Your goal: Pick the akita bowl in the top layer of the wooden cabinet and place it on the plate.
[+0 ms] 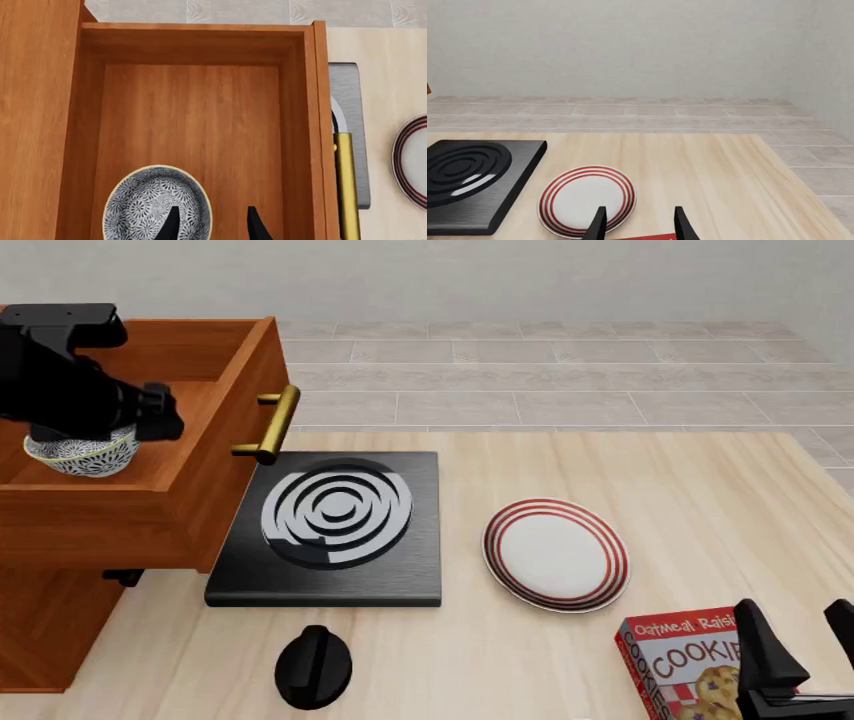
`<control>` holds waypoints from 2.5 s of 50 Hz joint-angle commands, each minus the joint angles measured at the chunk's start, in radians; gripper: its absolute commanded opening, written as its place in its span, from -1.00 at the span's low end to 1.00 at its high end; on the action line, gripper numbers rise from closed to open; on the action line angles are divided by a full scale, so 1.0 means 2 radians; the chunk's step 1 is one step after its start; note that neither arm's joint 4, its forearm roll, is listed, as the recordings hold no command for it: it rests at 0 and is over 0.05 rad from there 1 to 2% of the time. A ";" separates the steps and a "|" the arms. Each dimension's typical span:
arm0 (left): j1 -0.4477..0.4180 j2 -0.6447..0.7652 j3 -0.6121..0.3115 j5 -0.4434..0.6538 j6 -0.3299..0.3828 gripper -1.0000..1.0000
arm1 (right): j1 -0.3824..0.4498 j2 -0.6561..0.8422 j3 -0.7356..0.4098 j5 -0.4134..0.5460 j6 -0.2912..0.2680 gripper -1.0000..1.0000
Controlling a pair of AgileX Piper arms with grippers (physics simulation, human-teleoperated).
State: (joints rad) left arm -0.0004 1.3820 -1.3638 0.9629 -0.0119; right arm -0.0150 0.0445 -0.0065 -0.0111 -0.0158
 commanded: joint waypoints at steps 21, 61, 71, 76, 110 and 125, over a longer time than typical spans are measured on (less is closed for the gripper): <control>-0.002 0.000 0.044 -0.032 -0.002 1.00 | 0.001 -0.004 0.001 0.005 0.000 1.00; -0.018 -0.010 0.008 -0.037 0.020 -1.00 | 0.000 -0.012 0.000 0.012 0.000 1.00; -0.027 -0.011 -0.011 -0.034 0.021 -1.00 | 0.000 0.004 0.001 -0.005 0.000 1.00; -0.032 -0.012 -0.019 -0.032 0.022 -1.00 | 0.000 0.003 0.000 -0.004 0.000 1.00; -0.068 -0.006 -0.112 -0.016 0.019 -1.00 | 0.000 -0.010 -0.001 0.010 -0.001 1.00; -0.058 0.005 -0.151 -0.004 0.035 -1.00 | 0.000 -0.007 -0.001 0.007 0.000 1.00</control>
State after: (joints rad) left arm -0.1220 1.3836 -1.6146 0.9417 0.0413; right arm -0.0154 0.0332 -0.0084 -0.0001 -0.0173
